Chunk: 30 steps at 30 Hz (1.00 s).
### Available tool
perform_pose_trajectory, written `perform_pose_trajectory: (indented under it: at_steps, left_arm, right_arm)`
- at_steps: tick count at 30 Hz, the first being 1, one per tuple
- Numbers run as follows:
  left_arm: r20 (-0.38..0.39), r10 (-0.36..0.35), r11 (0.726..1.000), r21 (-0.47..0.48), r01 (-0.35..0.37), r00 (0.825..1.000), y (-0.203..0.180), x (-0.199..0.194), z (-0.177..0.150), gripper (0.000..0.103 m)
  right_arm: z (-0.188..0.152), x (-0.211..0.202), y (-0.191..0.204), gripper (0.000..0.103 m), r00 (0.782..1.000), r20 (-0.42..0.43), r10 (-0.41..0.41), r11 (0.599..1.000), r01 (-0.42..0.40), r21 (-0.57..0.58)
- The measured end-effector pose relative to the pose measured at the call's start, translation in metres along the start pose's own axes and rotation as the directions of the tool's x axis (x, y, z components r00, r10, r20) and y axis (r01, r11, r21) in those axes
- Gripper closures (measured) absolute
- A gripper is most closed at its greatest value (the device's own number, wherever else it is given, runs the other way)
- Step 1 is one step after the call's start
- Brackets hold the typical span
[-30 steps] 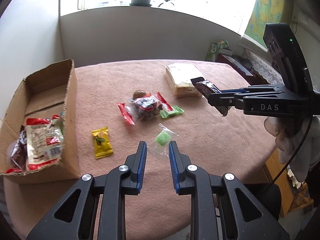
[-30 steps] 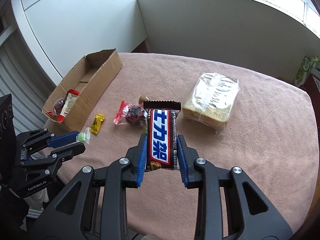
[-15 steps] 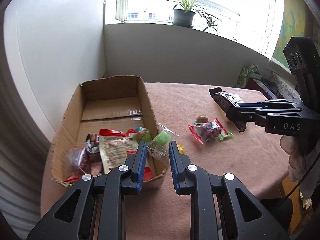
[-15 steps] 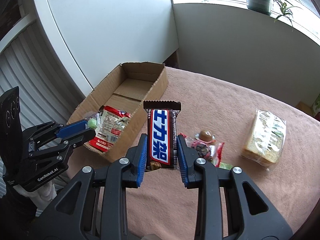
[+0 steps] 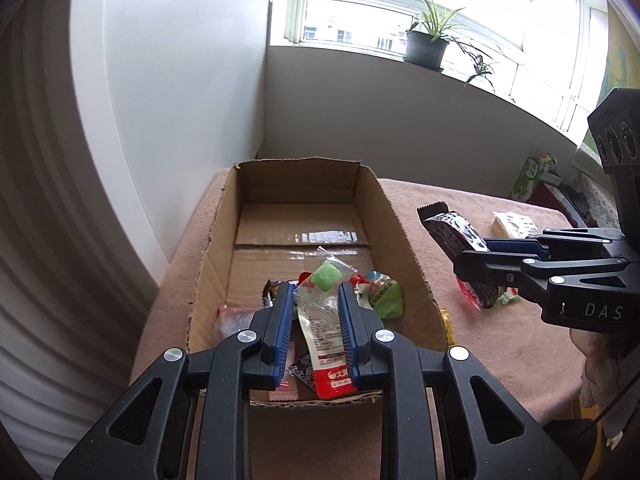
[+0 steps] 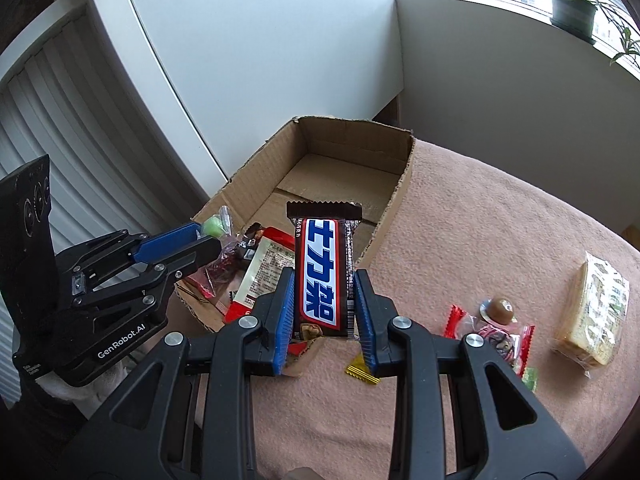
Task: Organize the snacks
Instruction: 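Carry both held snacks into the cardboard box and open both grippers, then withdraw both grippers from the box toward the remaining snacks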
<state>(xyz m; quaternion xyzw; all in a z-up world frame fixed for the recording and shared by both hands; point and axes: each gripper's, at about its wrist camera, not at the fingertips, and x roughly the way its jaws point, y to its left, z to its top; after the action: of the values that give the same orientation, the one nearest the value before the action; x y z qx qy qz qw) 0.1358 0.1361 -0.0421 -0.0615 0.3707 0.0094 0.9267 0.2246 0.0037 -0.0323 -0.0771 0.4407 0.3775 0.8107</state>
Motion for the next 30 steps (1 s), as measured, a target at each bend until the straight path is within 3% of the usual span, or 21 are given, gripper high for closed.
perform_pose_trajectory:
  at_steps: [6, 8, 10, 20, 30]
  left_arm:
    - [-0.004, 0.023, 1.000, -0.011, -0.023, 1.000, 0.011, 0.001, 0.002, 0.081]
    - [-0.002, 0.029, 0.999, -0.019, -0.029, 1.000, 0.015, 0.001, 0.002, 0.080]
    - [-0.005, 0.036, 0.999, -0.027, -0.036, 0.999, 0.018, 0.002, 0.002, 0.080]
    - [-0.003, 0.027, 0.999, -0.030, -0.027, 1.000, 0.014, -0.003, 0.000, 0.073]
    - [0.016, -0.050, 0.999, 0.009, 0.050, 0.999, -0.023, -0.019, -0.003, 0.073]
  right_arm:
    - [0.003, 0.016, 0.012, 0.072, 1.000, -0.019, -0.002, 1.000, 0.002, -0.016]
    - [0.003, 0.015, 0.014, 0.055, 1.000, -0.011, -0.012, 1.000, 0.012, -0.024]
    - [0.003, 0.011, 0.015, 0.045, 1.000, 0.007, -0.021, 0.999, 0.021, -0.028]
    - [-0.004, -0.017, -0.003, 0.044, 0.998, 0.044, -0.038, 0.999, 0.038, -0.003]
    - [-0.036, -0.067, -0.056, 0.044, 0.993, 0.067, -0.097, 0.994, 0.093, 0.063]
